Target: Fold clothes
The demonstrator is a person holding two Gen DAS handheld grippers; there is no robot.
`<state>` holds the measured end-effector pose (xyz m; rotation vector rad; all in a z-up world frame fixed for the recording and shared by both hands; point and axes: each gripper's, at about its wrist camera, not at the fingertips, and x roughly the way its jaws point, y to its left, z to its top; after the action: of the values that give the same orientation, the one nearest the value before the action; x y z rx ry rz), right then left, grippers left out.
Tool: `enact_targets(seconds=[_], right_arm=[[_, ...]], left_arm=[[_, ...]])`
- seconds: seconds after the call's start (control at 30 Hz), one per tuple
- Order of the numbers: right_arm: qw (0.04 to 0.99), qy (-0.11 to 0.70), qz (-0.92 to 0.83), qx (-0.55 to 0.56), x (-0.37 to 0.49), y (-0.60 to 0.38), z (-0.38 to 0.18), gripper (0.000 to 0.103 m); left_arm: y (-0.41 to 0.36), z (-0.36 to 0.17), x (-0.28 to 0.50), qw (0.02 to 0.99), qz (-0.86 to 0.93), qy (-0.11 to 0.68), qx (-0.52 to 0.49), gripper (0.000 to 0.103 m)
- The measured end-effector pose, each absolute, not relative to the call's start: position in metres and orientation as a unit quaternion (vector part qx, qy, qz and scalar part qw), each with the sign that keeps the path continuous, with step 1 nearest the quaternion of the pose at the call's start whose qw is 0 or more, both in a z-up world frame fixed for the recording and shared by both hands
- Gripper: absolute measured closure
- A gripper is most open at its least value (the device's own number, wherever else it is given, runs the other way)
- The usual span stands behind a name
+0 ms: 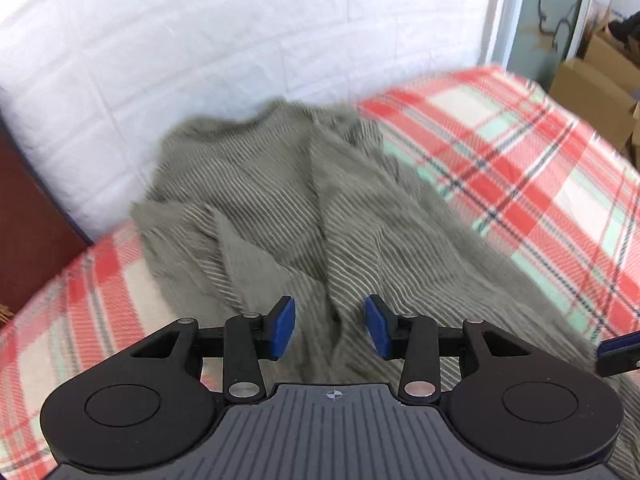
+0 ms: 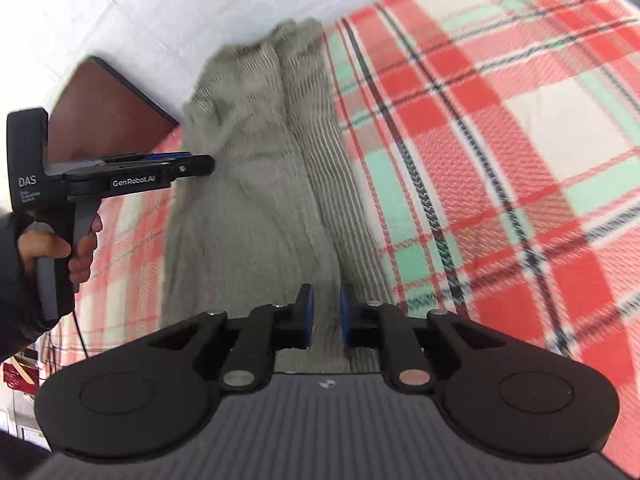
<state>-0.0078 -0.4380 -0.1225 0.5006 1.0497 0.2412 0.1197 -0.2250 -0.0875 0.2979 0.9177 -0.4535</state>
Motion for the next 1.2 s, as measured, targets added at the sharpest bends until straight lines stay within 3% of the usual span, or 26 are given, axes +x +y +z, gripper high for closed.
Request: enact_targets(seconds=[0.2, 0.33, 0.53, 0.8, 1.2], right_arm=[[0.83, 0.496, 0.073, 0.246, -0.065, -0.433, -0.105, 0.079], [0.822, 0.506, 0.038, 0.259, -0.105, -0.423, -0.105, 0.078], [0.818, 0.51, 0.006, 0.268, -0.149, -0.409, -0.102, 0.068], [0.814, 0.525, 0.057, 0.243, -0.144, -0.414, -0.114, 0.065], [0.789, 0.542, 0.19, 0.218, -0.136, -0.438, -0.129, 0.065]], left_arm=[[-0.219, -0.057, 0.052, 0.847, -0.279, 0.437, 0.113, 0.039], [-0.236, -0.067, 0.003, 0.806, -0.353, 0.464, 0.105, 0.039], [-0.244, -0.091, -0.049, 0.756, -0.39, 0.524, 0.049, 0.039], [-0.256, -0.096, -0.092, 0.756, -0.356, 0.545, 0.057, 0.034], [-0.258, -0.116, -0.119, 0.769, -0.179, 0.594, -0.154, 0.033]])
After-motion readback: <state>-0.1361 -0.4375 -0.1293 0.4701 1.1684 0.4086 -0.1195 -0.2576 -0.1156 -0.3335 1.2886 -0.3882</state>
